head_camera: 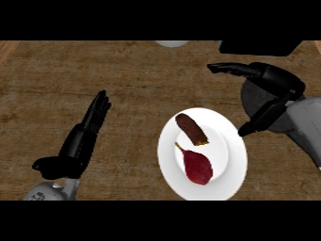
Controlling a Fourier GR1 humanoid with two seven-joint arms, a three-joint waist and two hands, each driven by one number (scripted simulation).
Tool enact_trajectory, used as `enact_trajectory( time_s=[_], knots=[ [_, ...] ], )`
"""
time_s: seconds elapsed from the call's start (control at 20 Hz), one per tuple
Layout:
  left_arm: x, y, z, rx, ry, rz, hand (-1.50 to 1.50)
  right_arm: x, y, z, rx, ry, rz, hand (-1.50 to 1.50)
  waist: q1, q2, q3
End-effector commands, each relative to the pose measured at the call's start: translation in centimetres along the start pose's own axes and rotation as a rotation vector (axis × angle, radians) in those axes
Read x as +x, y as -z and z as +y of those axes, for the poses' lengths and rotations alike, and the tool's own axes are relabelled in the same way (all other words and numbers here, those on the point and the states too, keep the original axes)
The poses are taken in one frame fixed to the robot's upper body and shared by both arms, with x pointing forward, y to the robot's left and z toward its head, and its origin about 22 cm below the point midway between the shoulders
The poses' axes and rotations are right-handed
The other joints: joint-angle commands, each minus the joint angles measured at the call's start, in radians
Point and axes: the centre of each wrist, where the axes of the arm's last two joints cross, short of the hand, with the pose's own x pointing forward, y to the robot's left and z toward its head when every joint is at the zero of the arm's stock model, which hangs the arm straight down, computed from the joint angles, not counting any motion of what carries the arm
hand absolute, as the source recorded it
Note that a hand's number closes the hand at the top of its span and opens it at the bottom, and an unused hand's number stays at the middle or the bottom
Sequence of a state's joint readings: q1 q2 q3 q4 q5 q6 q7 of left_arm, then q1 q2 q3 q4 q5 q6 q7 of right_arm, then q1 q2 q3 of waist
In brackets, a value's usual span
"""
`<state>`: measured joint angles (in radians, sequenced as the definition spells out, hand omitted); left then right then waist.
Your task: Pick the sweet potato from the plate and place it in the pan
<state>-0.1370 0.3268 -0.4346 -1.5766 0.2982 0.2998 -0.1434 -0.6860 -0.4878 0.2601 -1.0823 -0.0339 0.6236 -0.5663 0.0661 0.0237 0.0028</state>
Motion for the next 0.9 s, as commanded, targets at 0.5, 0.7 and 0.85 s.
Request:
enact_trajectory(
  time_s=[0.5,0.7,0.85],
  knots=[
    [-0.9,1.2,0.1,0.031,0.002,0.008,0.00,-1.5,7.9,5.3,0.583,-0.437,0.083,-1.50,-0.036,-0.013,-0.003],
    [-1.4,-1.6,0.5,0.038,0.002,0.020,0.00,-4.1,6.8,7.4,0.610,-0.552,0.097,-1.50,-0.038,-0.019,-0.002],
    [-1.2,-0.4,-0.3,0.035,-0.022,0.011,0.00,-5.9,7.1,7.2,0.658,-0.577,0.142,-1.50,-0.036,-0.016,-0.002]
  ],
)
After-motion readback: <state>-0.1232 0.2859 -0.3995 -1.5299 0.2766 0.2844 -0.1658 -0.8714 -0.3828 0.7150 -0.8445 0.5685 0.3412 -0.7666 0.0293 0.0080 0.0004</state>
